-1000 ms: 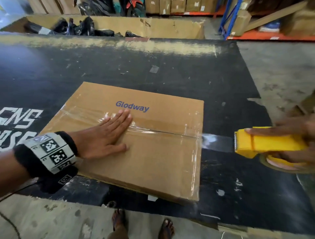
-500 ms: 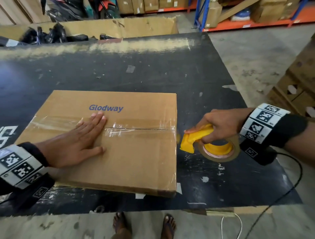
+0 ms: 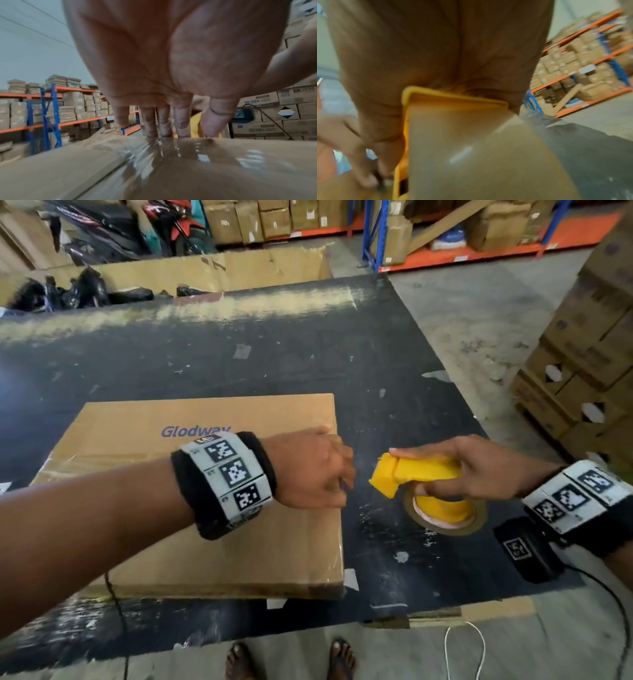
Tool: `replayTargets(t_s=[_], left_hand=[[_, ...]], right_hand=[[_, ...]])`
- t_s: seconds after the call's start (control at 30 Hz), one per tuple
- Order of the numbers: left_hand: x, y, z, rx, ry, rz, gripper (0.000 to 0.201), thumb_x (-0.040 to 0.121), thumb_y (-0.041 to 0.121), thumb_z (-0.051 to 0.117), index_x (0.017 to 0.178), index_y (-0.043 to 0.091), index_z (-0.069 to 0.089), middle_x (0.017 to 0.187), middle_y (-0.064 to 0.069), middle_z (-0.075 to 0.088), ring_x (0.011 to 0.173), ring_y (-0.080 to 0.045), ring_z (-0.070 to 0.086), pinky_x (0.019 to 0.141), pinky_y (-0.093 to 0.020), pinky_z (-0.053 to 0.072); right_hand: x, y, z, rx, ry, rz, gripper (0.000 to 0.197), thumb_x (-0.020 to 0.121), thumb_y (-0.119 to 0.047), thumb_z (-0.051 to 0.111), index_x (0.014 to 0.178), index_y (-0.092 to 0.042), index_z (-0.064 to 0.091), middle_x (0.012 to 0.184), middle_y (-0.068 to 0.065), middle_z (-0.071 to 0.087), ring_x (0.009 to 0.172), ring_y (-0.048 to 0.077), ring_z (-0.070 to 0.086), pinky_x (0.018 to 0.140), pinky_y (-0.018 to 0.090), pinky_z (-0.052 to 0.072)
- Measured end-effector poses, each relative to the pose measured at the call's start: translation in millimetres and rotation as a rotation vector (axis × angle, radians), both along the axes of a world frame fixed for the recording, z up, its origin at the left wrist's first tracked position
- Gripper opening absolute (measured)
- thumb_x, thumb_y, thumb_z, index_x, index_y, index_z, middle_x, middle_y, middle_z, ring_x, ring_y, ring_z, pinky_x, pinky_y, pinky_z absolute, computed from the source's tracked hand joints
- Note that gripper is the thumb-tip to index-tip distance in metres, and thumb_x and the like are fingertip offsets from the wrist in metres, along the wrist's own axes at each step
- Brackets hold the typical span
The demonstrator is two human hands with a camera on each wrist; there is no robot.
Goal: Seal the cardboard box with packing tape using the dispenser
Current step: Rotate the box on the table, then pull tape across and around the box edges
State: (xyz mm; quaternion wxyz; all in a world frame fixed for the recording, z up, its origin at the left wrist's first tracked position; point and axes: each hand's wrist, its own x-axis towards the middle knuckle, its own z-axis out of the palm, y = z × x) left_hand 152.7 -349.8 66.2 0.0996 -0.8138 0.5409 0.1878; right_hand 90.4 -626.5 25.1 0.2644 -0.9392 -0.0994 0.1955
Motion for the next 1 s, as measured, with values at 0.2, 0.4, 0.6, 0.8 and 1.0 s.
replayTargets(t_s=[0.2,0.4,0.6,0.8,1.0], left_hand=[[27.7,-37.8,12.5,-0.411,0.581,0.507,0.044,0.097,0.032,0.045,0.136,0.017,0.058,0.115,-0.010,0.076,0.104,-0.024,0.074,0.101,-0.042,0.054],[38.6,-52.0,32.2,-0.639,1.088,0.743,0.038,0.098,0.010,0.059,0.135,0.013,0.060,0.099,-0.005,0.076,0.075,-0.011,0.075,0.075,-0.022,0.061],[54.2,-38.4,48.7,-0.669,1.199,0.743,0.041,0.095,0.004,0.061,0.136,0.010,0.059,0.081,0.002,0.074,0.061,-0.007,0.067,0.061,-0.018,0.056],[89.0,-13.1,80.7,-0.592,1.079,0.520,0.055,0.083,-0.001,0.072,0.135,0.011,0.057,0.082,-0.008,0.075,0.076,-0.017,0.069,0.072,-0.024,0.055],[180.4,-0.2,97.1,-0.607,0.808,0.476,0.045,0.088,-0.006,0.067,0.131,0.004,0.058,0.070,-0.003,0.077,0.074,-0.008,0.075,0.069,-0.017,0.055]], right_hand=[[-63.6,11.6,2.2,0.394,-0.397,-0.307,0.074,0.082,-0.051,0.075,0.149,-0.048,0.044,0.145,-0.020,0.058,0.127,0.007,0.060,0.104,0.043,0.051],[-86.9,50.7,6.3,0.404,-0.667,-0.507,0.077,0.083,-0.039,0.078,0.152,-0.036,0.044,0.138,-0.008,0.063,0.119,0.013,0.062,0.095,0.041,0.052],[-96.1,98.4,26.6,0.368,-0.743,-0.661,0.074,0.083,-0.044,0.076,0.150,-0.043,0.044,0.128,0.004,0.067,0.110,0.020,0.065,0.089,0.038,0.054],[-95.6,167.2,65.1,0.224,-0.701,-0.803,0.075,0.081,-0.055,0.069,0.148,-0.059,0.035,0.104,-0.002,0.067,0.091,0.008,0.060,0.078,0.023,0.049],[-114.5,234.1,93.4,-0.006,-0.470,-1.013,0.082,0.064,-0.083,0.040,0.137,-0.080,0.002,0.087,-0.012,0.053,0.072,-0.006,0.046,0.073,0.031,0.040]])
